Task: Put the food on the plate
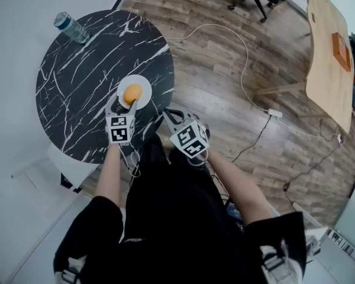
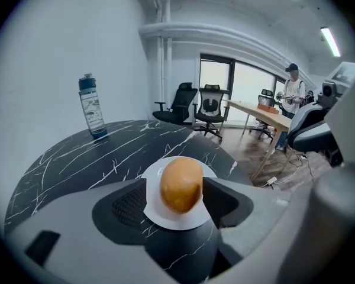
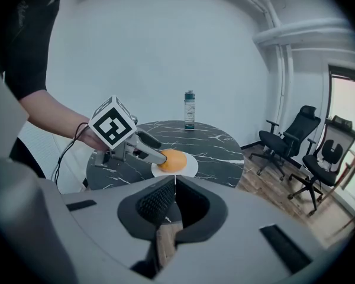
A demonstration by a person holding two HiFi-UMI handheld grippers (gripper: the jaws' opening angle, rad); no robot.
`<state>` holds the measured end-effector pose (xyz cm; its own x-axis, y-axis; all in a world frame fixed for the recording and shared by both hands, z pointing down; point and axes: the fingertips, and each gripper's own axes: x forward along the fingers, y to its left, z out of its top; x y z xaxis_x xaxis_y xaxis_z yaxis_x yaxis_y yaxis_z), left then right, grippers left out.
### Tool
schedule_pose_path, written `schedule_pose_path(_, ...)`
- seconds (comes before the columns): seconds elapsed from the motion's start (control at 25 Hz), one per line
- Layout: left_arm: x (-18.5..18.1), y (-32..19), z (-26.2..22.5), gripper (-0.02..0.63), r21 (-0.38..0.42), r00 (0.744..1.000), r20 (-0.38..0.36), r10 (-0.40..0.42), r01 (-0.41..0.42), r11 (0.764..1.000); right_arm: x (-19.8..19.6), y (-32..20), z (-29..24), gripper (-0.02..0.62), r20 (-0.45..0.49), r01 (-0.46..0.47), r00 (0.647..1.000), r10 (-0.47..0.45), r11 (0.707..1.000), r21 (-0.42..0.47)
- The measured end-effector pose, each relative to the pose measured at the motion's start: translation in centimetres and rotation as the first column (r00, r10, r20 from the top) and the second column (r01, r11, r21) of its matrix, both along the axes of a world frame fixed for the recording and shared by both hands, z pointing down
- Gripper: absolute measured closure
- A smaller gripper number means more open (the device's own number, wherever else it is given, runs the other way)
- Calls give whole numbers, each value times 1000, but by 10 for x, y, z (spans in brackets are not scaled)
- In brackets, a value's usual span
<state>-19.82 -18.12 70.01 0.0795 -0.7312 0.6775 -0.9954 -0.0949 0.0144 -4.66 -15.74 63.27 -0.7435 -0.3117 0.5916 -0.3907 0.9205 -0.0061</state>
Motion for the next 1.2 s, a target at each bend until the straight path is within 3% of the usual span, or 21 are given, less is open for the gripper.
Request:
schedule_pose_path(0.28, 9, 23, -34, 327, 47, 995, -10, -101, 101, 994, -4, 7, -19, 595, 82, 21, 996, -23, 999, 28)
schedule_pose_path(0.48, 14, 44, -74, 335, 146, 978, -18, -209, 209, 967, -16, 9, -51, 598, 195, 1, 981, -15, 997, 72)
schedule_pose_path(0.64, 21, 64, -96, 460, 191, 955, -31, -294, 294, 936, -30, 12, -65, 598, 269, -11, 963, -6, 998, 63)
schedule_pose_path(0.88, 20, 101, -129, 602, 250, 932, -25, -363, 357, 900, -42, 22, -84, 598, 326, -37, 945, 20, 998, 46)
schedule_pose_path(1.0, 18, 123, -146, 606, 286, 923, -34, -383, 376, 881, -42, 28, -98, 598, 323, -60, 946, 26, 994, 96)
schedule_pose_path(1.2, 27, 142, -182, 606, 358, 931, -74, -357, 359, 862, -37, 36, -135, 598, 313, -83, 950, 2, 966, 246)
